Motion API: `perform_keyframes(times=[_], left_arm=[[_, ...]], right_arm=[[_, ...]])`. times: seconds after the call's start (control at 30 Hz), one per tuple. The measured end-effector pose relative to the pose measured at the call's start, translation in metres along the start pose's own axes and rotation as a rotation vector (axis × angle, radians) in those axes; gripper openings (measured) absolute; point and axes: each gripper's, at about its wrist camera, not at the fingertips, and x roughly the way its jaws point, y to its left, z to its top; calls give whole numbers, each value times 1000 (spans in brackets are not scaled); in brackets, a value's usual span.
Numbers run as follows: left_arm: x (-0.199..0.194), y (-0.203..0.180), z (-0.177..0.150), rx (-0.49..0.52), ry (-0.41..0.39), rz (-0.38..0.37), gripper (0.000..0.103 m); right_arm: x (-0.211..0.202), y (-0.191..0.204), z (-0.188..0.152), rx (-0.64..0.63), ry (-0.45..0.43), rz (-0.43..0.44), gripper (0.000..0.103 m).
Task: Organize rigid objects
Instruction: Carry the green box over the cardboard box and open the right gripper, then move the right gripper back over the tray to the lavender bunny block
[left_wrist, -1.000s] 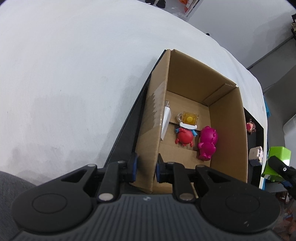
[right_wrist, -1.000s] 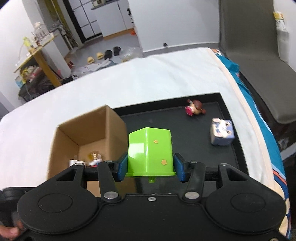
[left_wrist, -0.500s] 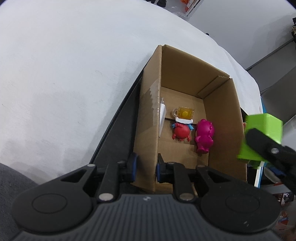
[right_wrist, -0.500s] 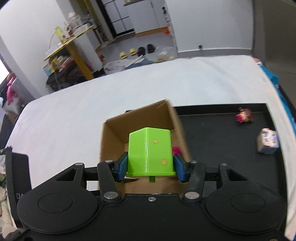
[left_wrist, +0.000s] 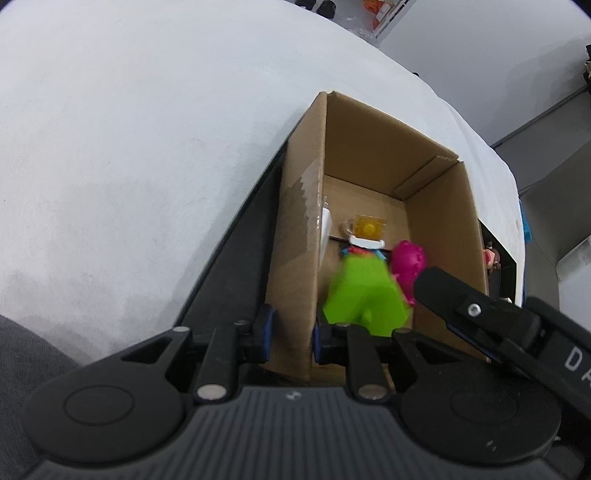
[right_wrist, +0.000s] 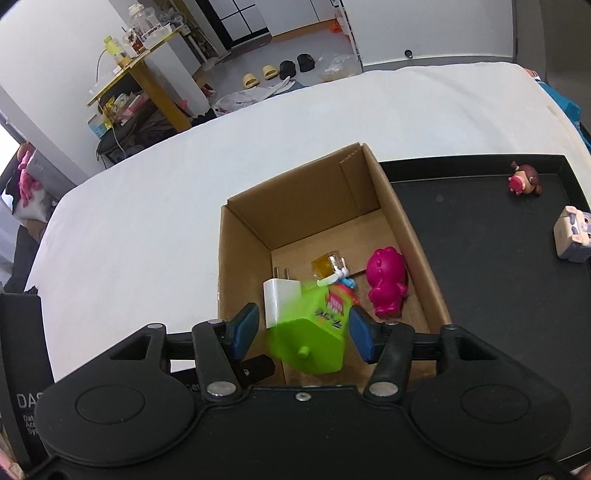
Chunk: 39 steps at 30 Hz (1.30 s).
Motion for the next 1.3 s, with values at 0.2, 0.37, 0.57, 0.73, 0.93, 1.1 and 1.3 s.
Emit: perform_keyframes(times=[0.2,0.37,0.57,0.73,0.93,1.1,1.3], left_arm=[[-2,-1,-1,0,-12,-1,20],[-4,0,-2,-2,-15,5,20],[-3,-1,-3,-3,-19,12,20],[-3,-2,-2,-6,-19,21,20],[-3,-5,-2,-12,-21,35,20],[-2,-5,-1,-19,-20,39,20],[-3,-5,-3,-20,-22,44,20]], right_arm=[[-13,-14,0,-2,-11,-1,54],[-22,-26,6,6,-34,-20,54],[-35,-51,15,22,-75,-51,54],[-39,-78,19,58,-99,-81,54],[-40,-107,22,96,-122,-116,55],[-39,-125,27,86,-132,-153,62],[-29,-149,27,97,-124,-195,64]])
